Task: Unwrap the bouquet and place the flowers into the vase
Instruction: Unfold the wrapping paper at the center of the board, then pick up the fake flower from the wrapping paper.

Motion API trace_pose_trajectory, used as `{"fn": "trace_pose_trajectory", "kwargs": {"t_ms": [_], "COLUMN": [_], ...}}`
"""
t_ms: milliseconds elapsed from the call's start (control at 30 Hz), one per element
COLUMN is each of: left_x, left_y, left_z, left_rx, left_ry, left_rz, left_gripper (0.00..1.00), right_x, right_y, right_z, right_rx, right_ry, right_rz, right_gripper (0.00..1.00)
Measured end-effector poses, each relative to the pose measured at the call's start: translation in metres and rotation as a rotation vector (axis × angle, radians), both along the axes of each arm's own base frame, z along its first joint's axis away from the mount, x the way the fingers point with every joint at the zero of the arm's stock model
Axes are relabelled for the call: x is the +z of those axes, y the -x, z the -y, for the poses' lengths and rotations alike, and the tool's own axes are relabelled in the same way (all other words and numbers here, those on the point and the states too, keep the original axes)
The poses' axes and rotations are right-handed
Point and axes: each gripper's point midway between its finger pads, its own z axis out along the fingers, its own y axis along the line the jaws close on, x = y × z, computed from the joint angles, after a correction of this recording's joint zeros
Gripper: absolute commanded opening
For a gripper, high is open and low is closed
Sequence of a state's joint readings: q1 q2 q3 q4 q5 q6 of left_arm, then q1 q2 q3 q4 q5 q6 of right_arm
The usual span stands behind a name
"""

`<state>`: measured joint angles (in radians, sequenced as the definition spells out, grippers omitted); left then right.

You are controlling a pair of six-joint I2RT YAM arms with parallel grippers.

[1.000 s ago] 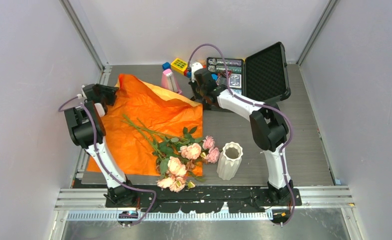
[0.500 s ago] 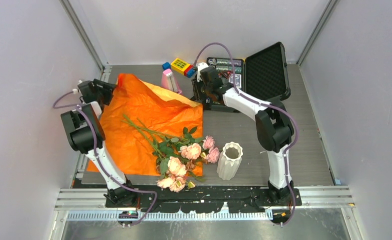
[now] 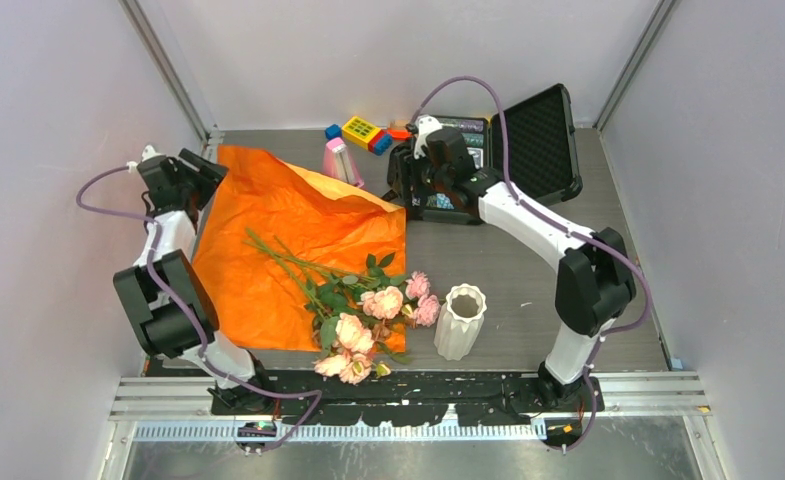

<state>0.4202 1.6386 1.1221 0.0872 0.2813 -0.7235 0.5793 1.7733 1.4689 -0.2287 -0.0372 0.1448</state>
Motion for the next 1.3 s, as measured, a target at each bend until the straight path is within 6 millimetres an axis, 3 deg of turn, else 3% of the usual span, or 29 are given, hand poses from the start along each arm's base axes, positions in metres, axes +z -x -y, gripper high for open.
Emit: {"fn": "trace_pose_trajectory", "kwargs": {"t_ms": [100, 200, 400, 533, 700, 767, 933, 1100, 1300], "left_x": [-0.002, -0.005, -0.004, -0.01, 0.01, 0.021, 0.032, 0.032, 0.038], "left_y": [0.019, 0.039, 0.069, 0.1, 0.12, 0.127, 0.141, 0.148, 0.157], "left_z": [0.016, 0.045, 0.147, 0.194, 0.196, 0.193, 0.187, 0.184, 0.179], "left_rx": [-0.038, -0.114, -0.419, -0.618, -0.69, -0.686, -0.673, -0.668, -0.646], "left_ry": [-0.013, -0.039, -0.07, -0.059, -0.125, -0.164, -0.245, -0.277, -0.322], "left_rz": [-0.042, -0.093, -0.162, -0.263, -0.273, -0.238, -0.191, -0.187, -0.163], "left_gripper": [0.65, 0.65, 0.65, 0.65, 0.7, 0.71, 0.72, 0.74, 0.75], "right_x": [0.005, 0.008, 0.028, 0.044, 0.05, 0.045, 0.032, 0.018, -0.026], "right_y": [0.013, 0.029, 0.06, 0.084, 0.135, 0.166, 0.219, 0.249, 0.282], "right_z": [0.003, 0.008, 0.009, 0.003, -0.023, -0.039, -0.068, -0.095, -0.125], "right_rx": [0.009, 0.023, 0.073, 0.122, 0.227, 0.288, 0.384, 0.411, 0.418], "right_ry": [-0.018, -0.036, -0.103, -0.125, -0.106, -0.088, -0.057, -0.017, 0.095], "right_rz": [-0.015, -0.037, -0.07, -0.08, -0.097, -0.113, -0.158, -0.179, -0.211], "right_gripper": [0.64, 0.64, 0.64, 0.64, 0.64, 0.64, 0.65, 0.64, 0.64]}}
